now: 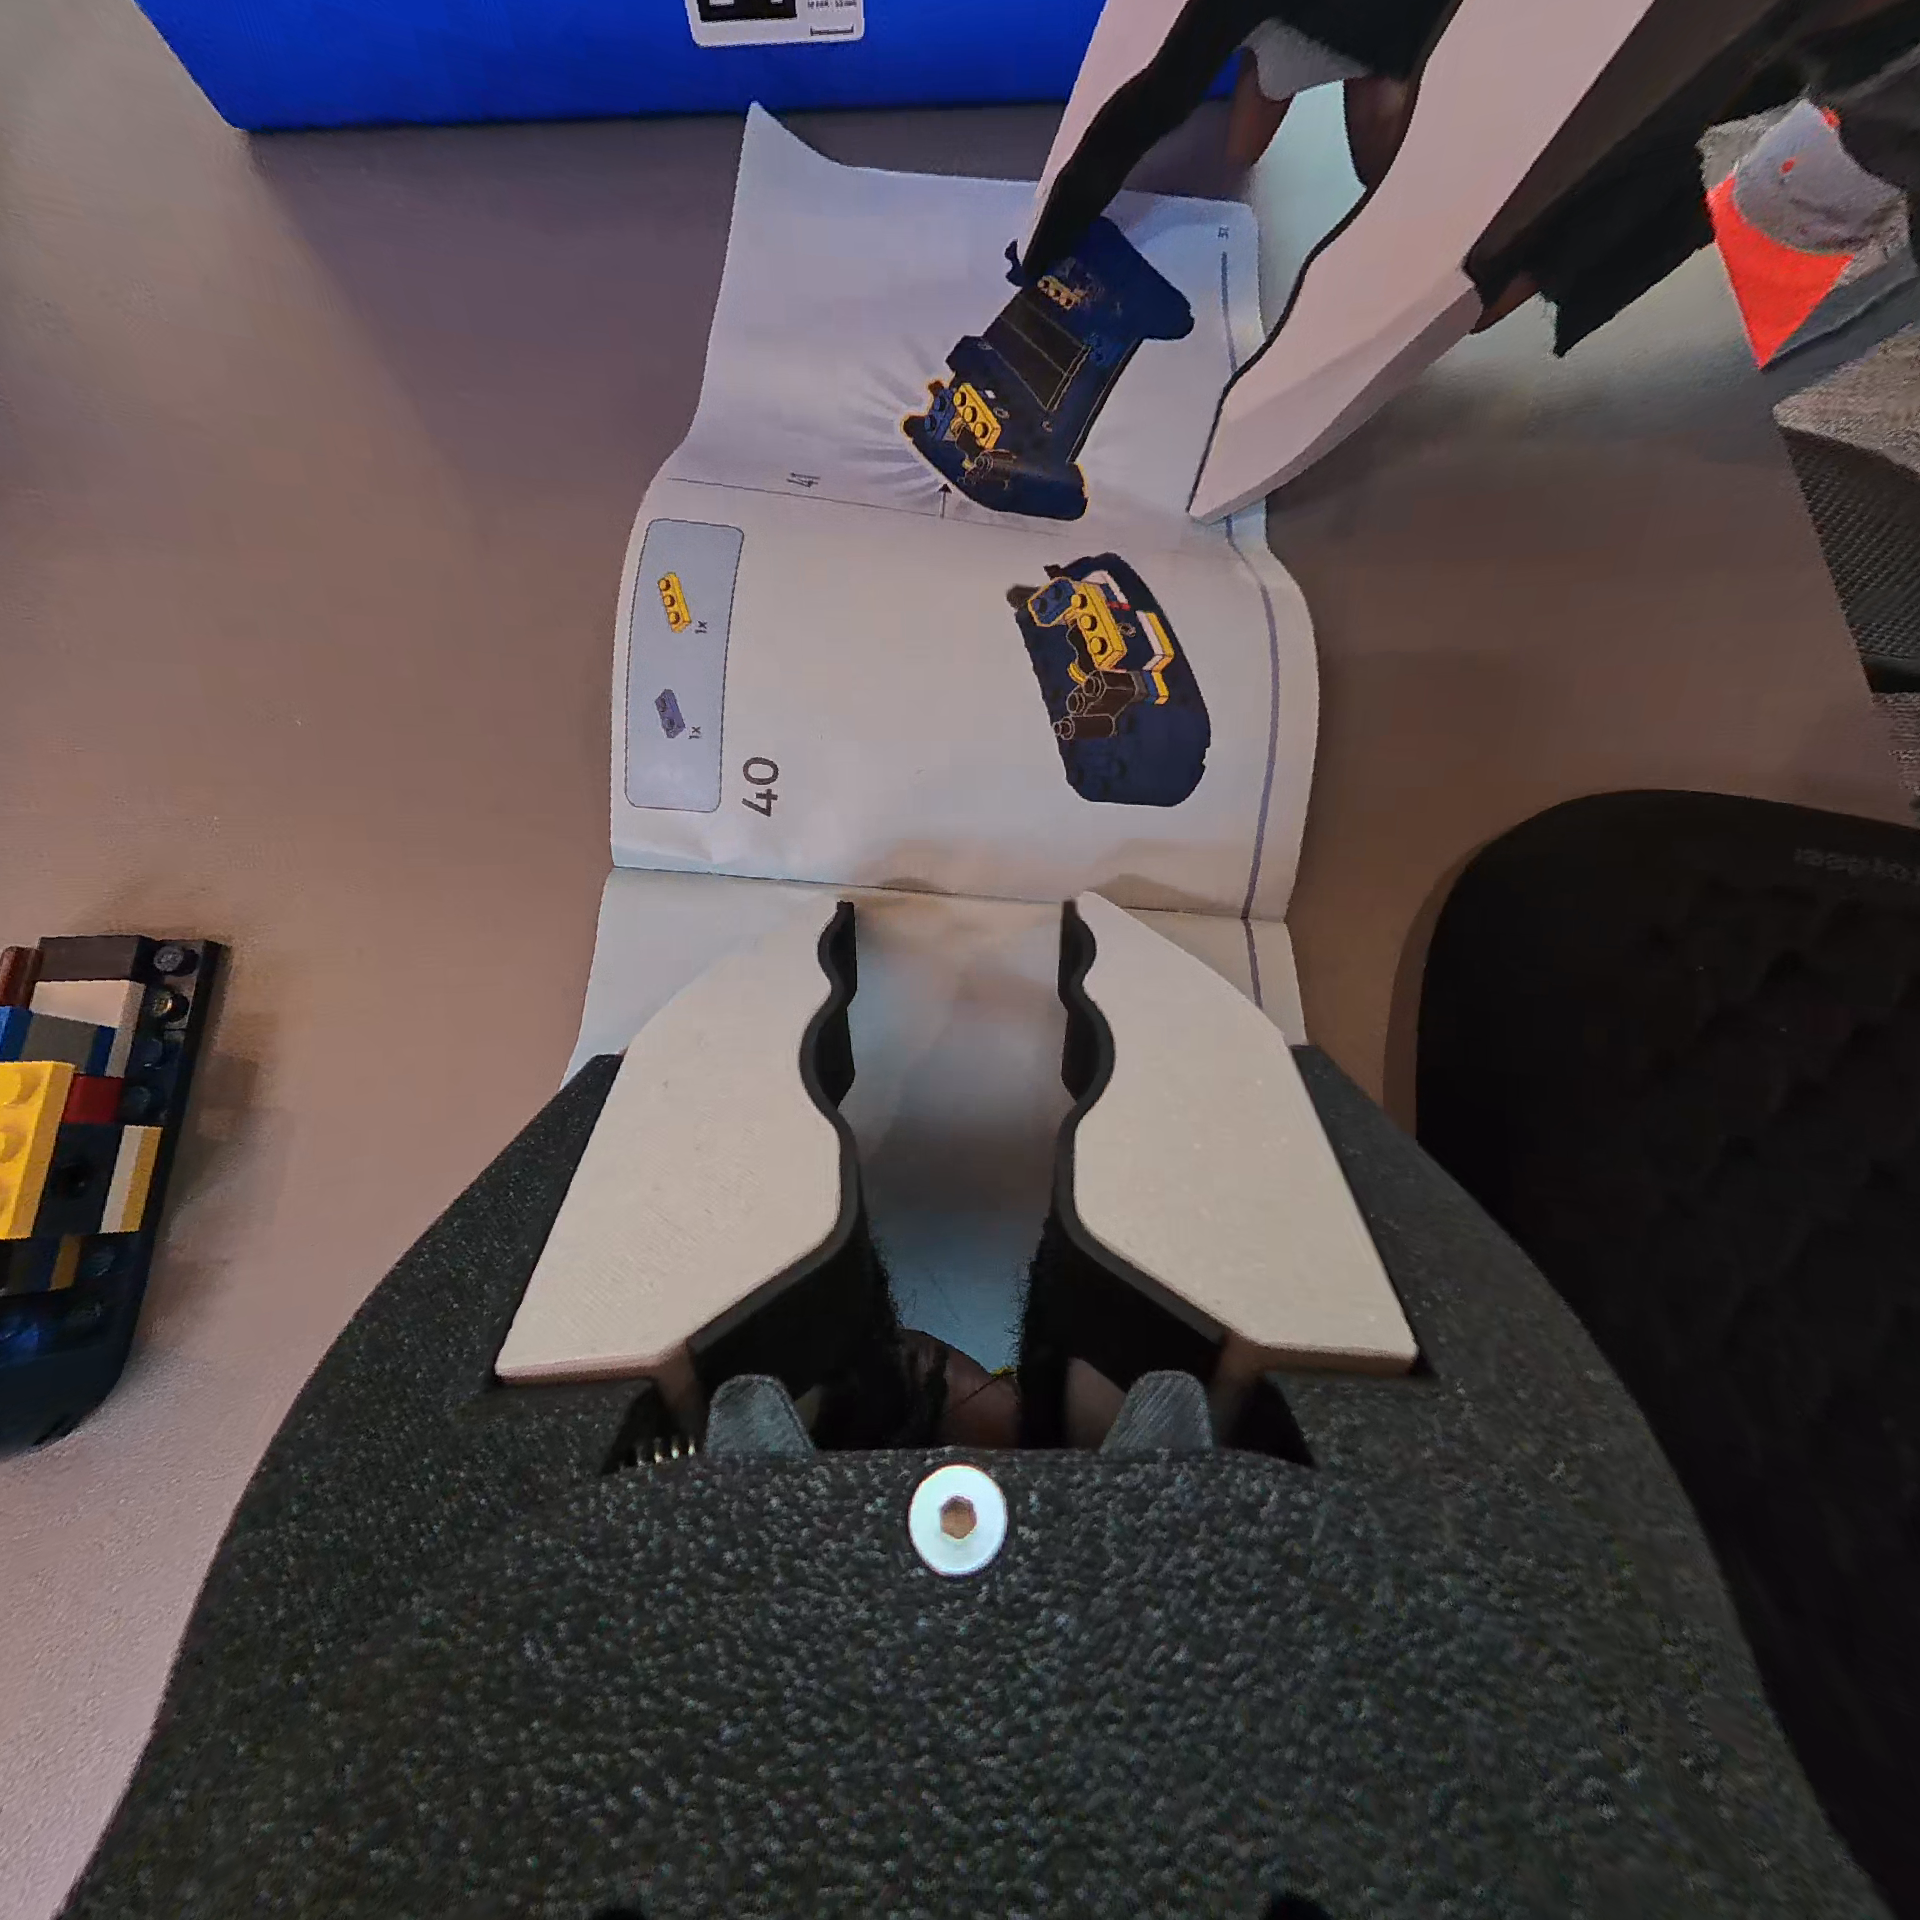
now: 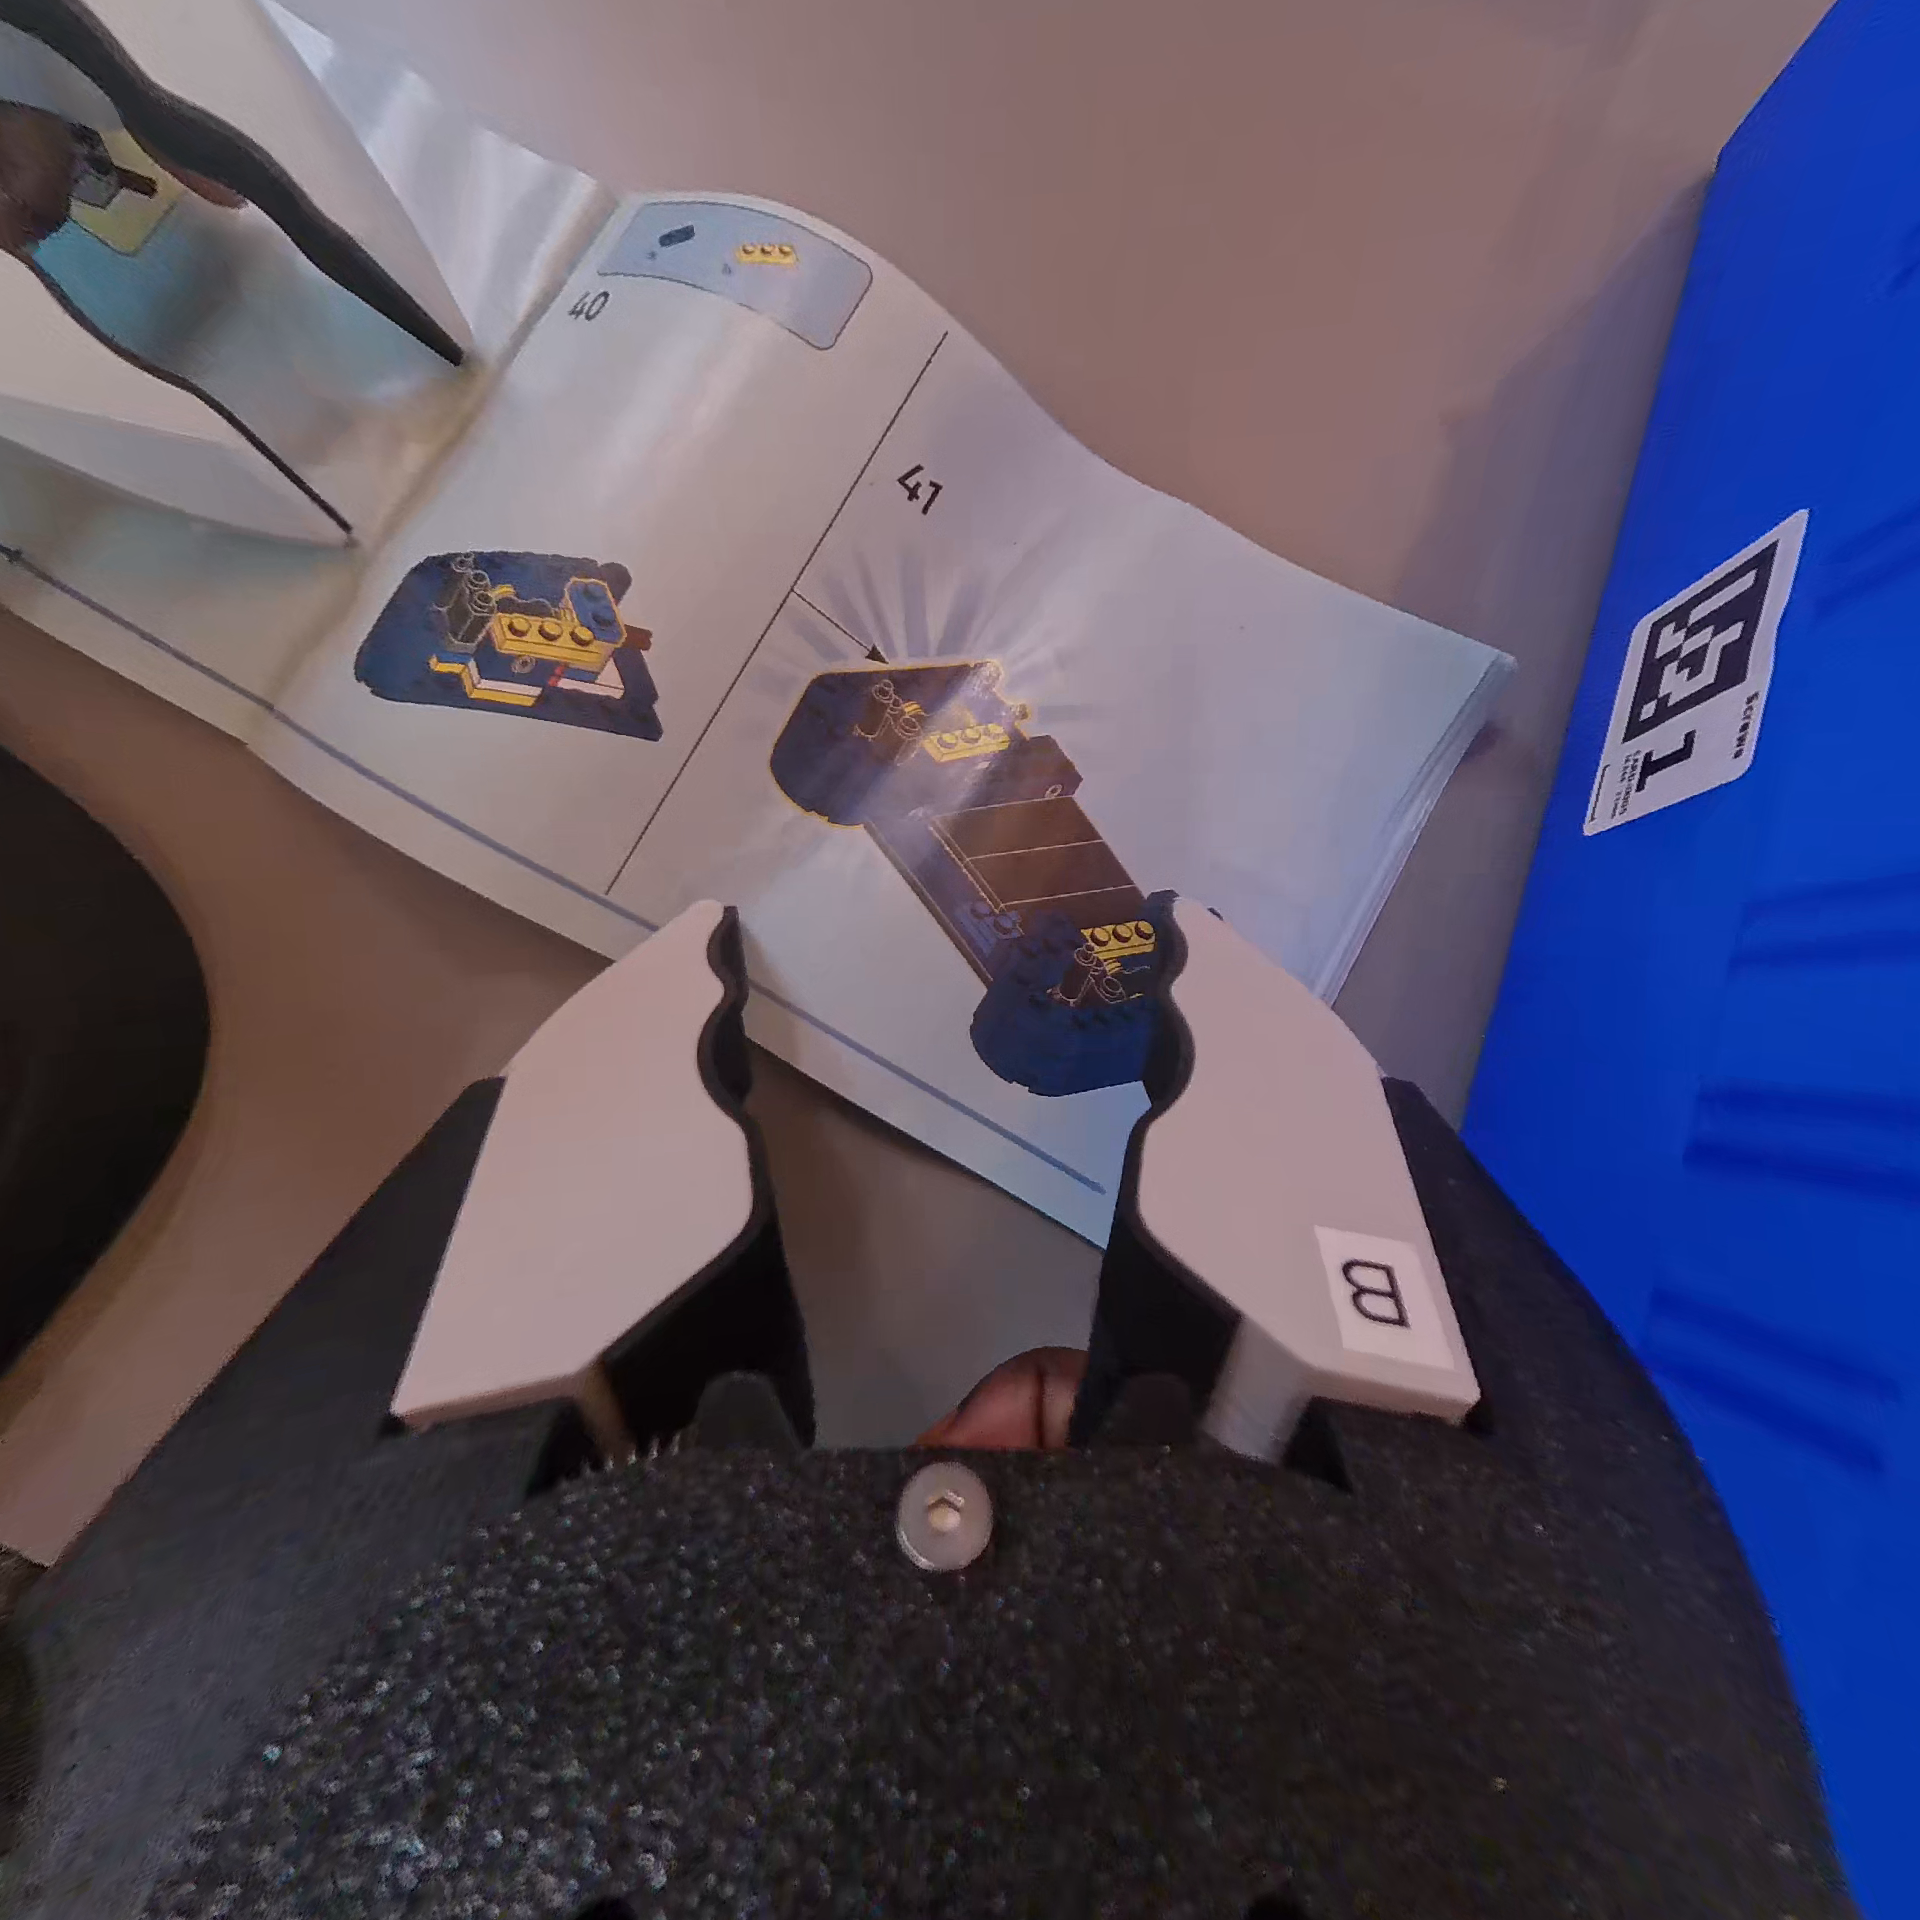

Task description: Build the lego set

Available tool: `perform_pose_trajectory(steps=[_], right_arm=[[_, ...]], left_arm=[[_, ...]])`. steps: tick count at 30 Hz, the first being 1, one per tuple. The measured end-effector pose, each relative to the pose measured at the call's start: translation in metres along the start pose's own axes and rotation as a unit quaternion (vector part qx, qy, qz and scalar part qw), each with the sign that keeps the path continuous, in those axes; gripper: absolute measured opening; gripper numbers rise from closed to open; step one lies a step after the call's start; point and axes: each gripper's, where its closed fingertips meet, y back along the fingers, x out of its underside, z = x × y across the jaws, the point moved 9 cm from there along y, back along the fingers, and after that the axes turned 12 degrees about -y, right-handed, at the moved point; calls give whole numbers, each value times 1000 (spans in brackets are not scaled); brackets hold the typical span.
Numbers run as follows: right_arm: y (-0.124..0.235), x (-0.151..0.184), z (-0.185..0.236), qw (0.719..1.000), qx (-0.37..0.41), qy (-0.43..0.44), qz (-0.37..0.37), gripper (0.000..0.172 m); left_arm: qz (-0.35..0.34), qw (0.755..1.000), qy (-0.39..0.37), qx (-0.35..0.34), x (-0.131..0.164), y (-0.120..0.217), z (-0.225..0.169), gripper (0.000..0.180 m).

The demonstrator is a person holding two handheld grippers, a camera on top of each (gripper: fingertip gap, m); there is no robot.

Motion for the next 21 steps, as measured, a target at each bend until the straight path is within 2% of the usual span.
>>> perform_pose_trajectory(steps=[1,3,6,7,9,12,14,17,20,21], right_arm=[[0,0,0,1000,-1,2,3,75],[1,0,0,1000,-5,8,12,75],[6,0,-3,999,-18,19,31,73],[10,-2,-4,999,-23,18,28,69],[22,-12,-5,999,-38,18,-26,58],[36,-29,3,990,-77,35,-109,37],[30,-36,16,985,-106,56,-123,34],[2,-38,39,984,-117,95,-100,35],[-25,-28,50,988,-81,126,-29,41],[-28,-24,52,989,-80,123,-28,36]], left_arm=[[-4,1000,-5,-1,1,3,1,34],[-24,998,-14,-61,-1,19,10,29],[-85,988,10,-132,-12,63,25,30],[-99,984,26,-143,-13,77,28,30],[-112,982,48,-145,-8,95,28,31],[-80,985,57,-141,12,94,19,33],[-58,984,50,-161,27,87,12,33],[-37,985,58,-159,46,80,4,33],[-39,991,56,-113,51,72,-10,33],[-30,992,41,-113,51,70,-13,33]])
